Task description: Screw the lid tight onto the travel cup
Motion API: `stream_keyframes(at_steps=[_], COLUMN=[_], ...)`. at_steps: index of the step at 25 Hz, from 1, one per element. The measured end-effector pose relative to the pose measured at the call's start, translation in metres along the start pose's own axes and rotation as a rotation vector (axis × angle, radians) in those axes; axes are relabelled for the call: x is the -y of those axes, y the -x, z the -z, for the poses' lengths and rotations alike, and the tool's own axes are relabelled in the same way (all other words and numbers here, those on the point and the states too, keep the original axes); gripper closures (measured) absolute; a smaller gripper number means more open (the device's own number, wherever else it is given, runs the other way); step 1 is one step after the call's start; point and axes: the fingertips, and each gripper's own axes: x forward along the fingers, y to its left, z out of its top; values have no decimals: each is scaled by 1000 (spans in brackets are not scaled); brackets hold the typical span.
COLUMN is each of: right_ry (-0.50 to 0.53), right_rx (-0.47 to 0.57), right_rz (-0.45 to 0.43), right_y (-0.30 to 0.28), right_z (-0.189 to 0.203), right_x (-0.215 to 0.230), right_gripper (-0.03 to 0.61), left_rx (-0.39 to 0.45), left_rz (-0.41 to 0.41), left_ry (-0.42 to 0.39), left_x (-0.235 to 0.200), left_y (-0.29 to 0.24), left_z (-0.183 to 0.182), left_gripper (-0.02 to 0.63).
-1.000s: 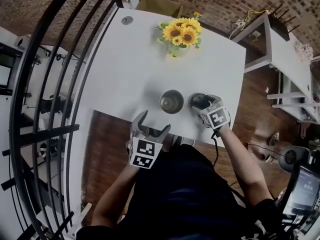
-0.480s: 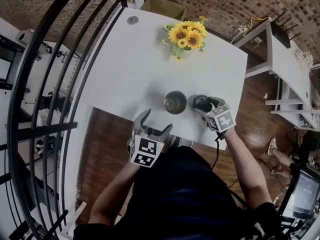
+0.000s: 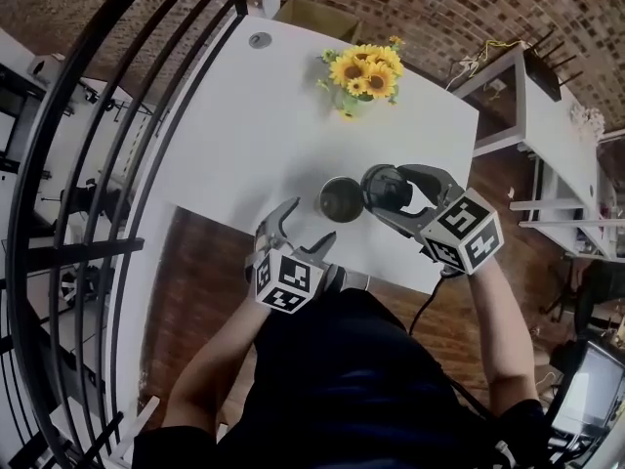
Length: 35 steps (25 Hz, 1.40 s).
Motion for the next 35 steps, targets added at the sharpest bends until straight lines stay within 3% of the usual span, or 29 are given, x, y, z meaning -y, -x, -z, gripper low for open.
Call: stream_keyframes(at_steps=[6, 10, 14, 23, 28, 35], right_ry=[183, 287, 441, 439, 624, 506], right_rx=[-31, -107, -151, -124, -224, -156], right_rz=[-82, -115, -205, -353, -381, -434], right_y=[-23, -42, -56, -57, -54, -58], right_z=[-32, -22, -7, -10, -2, -8], right_x=[-41, -53, -59, -55, -61, -61], right_gripper=[239, 241, 239, 241, 242, 241], left_rx=[42, 93, 149, 171, 173, 188], left_rz=[12, 34, 60, 171, 197, 253], left_ry=[-9, -21, -80, -103, -141, -139], left_x=[7, 13, 13, 11, 16, 14], left_y=[-14, -25, -37, -45, -45, -43], left_z=[-13, -23, -31, -34, -34, -32], left_gripper=[215, 215, 215, 222, 222, 224])
